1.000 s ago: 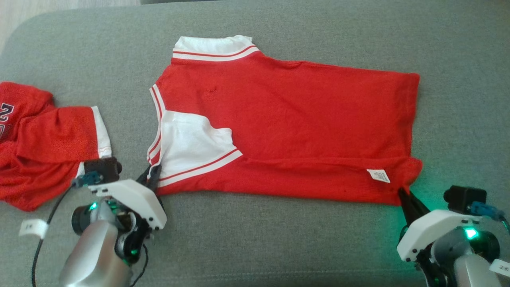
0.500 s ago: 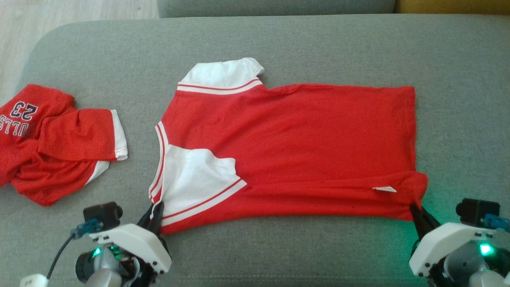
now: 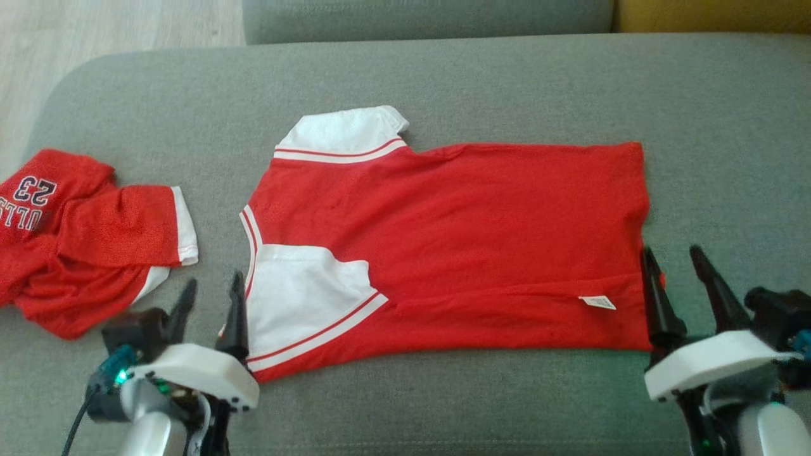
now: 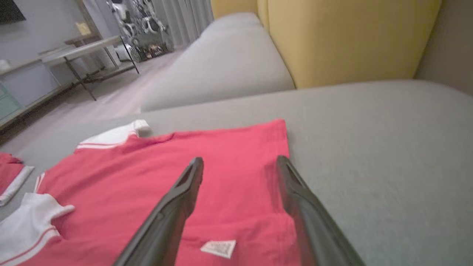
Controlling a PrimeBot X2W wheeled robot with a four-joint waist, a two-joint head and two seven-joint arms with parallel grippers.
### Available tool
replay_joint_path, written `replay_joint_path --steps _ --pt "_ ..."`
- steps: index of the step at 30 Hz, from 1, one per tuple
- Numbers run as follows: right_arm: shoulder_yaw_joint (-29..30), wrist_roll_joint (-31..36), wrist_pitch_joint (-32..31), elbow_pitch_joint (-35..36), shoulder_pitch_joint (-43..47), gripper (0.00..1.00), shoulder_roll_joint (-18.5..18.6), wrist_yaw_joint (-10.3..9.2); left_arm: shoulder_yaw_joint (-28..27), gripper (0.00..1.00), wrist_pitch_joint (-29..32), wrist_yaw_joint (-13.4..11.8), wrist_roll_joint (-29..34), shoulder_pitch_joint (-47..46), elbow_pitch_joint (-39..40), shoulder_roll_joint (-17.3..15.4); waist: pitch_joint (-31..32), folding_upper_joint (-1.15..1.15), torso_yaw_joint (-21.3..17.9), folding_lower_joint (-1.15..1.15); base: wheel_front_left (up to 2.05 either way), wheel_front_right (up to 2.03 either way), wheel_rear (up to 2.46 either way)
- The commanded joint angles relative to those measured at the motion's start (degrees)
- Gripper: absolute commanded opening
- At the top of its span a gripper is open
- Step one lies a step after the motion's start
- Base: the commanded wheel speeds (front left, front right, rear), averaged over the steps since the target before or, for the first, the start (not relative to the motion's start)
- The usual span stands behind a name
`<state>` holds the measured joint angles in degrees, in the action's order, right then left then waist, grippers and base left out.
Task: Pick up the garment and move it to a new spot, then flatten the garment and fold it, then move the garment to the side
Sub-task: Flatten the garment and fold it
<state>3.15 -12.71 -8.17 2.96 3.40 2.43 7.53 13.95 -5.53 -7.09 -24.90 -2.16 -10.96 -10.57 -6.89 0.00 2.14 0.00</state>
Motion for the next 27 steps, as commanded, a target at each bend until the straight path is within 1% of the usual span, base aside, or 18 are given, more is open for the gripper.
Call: replay_joint_path --steps 1,4,7,10,16,23,25,27 --pt "-1.9 0.7 1.7 2.9 -2.8 1.0 0.5 -0.04 -2.5 1.0 -1.4 -0.6 1.0 -2.7 2.6 -1.3 0.6 0.0 -0.3 0.0 0.0 0.0 0.0" --pt "-3.8 2.0 4.7 4.9 -3.1 1.0 0.9 -0.04 -2.5 1.0 -4.1 -2.1 3.5 -2.9 5.8 -2.2 1.6 0.0 -0.5 0.0 0.0 0.0 0.0" --pt "-4.7 2.6 5.8 6.0 -2.6 1.0 1.1 -0.04 -2.5 1.0 -4.7 -3.3 5.3 -2.6 8.7 -3.1 2.4 0.0 -0.7 0.0 0.0 0.0 0.0" --pt "-5.3 2.8 6.0 6.7 -1.9 1.0 1.1 -0.04 -2.0 1.0 -3.9 -4.4 6.6 -1.9 11.5 -3.6 2.9 0.0 -0.8 0.0 0.0 0.0 0.0" --pt "-6.0 2.9 5.9 7.1 -1.1 1.0 1.1 -0.04 -1.5 1.0 -2.6 -5.3 7.2 -0.6 13.8 -4.2 2.9 0.0 -1.0 0.0 0.0 0.0 0.0" --pt "-5.7 2.9 5.5 7.2 -1.4 1.0 1.0 -0.04 -1.0 1.0 -2.1 -5.0 7.0 -1.2 14.9 -4.3 1.8 0.0 -0.7 0.0 0.0 0.0 0.0" --pt "-5.4 2.8 5.0 7.3 -1.8 1.0 1.0 -0.04 -0.8 1.0 -2.2 -4.1 6.7 -2.9 14.4 -4.5 0.6 0.0 -0.6 0.0 0.0 0.0 0.0" --pt "-4.9 2.8 4.6 7.9 -3.0 1.0 1.0 -0.04 -0.2 1.0 -1.8 -2.3 6.3 -7.7 12.9 -4.6 -2.0 0.0 -0.6 0.0 0.0 0.0 0.0"
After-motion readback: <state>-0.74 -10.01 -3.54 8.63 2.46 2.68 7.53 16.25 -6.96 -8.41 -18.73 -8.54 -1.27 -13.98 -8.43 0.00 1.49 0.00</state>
